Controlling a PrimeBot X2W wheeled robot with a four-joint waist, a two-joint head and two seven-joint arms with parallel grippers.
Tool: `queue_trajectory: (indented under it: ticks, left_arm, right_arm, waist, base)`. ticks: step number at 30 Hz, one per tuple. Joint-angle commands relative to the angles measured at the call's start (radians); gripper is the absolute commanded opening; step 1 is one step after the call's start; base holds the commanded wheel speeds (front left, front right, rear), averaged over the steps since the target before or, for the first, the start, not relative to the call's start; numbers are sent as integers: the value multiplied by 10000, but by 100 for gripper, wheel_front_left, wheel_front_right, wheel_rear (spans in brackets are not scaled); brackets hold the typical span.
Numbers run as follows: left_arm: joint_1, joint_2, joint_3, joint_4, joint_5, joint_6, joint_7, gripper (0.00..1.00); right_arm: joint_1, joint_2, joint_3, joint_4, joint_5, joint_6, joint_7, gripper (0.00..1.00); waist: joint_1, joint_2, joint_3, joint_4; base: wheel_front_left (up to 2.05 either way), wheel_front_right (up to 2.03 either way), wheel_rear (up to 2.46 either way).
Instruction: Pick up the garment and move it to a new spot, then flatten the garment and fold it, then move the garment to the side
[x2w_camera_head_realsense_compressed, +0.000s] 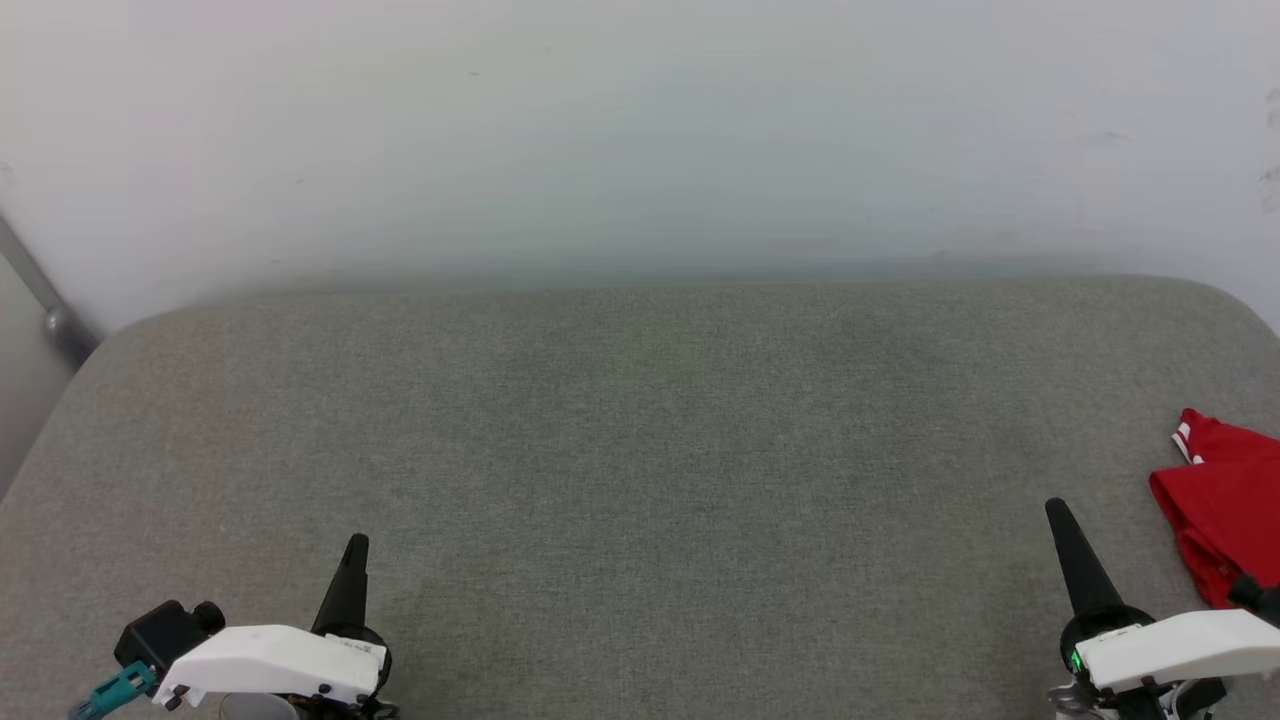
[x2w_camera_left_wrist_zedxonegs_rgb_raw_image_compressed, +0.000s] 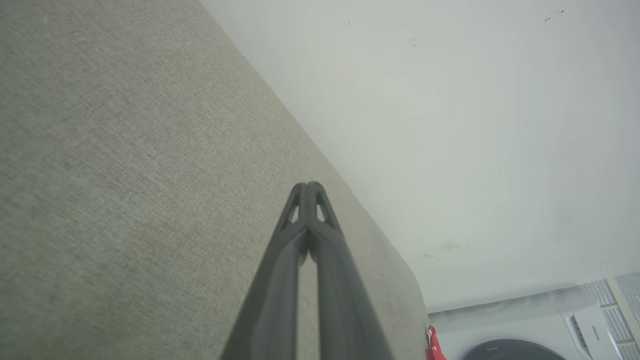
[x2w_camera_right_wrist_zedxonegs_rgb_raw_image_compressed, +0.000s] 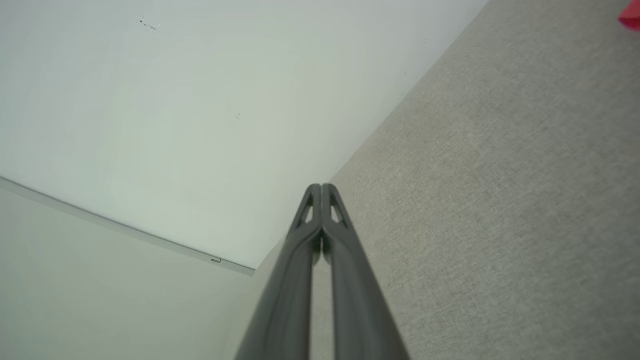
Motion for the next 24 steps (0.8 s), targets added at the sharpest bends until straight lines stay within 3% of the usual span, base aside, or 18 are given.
queue_trajectory:
  ticks: [1,24]
  left_arm:
    - [-284,-20,98,-56,-178,-72,62,0]
    - [-594,-466,785,164,-2043,-653,651,0]
  right_arm:
    - [-329,14,-36,-45,232,1,38,0]
    - [-667,102,-196,274,2452,1,236,0]
  waist:
    - [0,0,10,1]
    - [0,0,242,8]
  base:
    - [0,0,0]
    - [0,0,0]
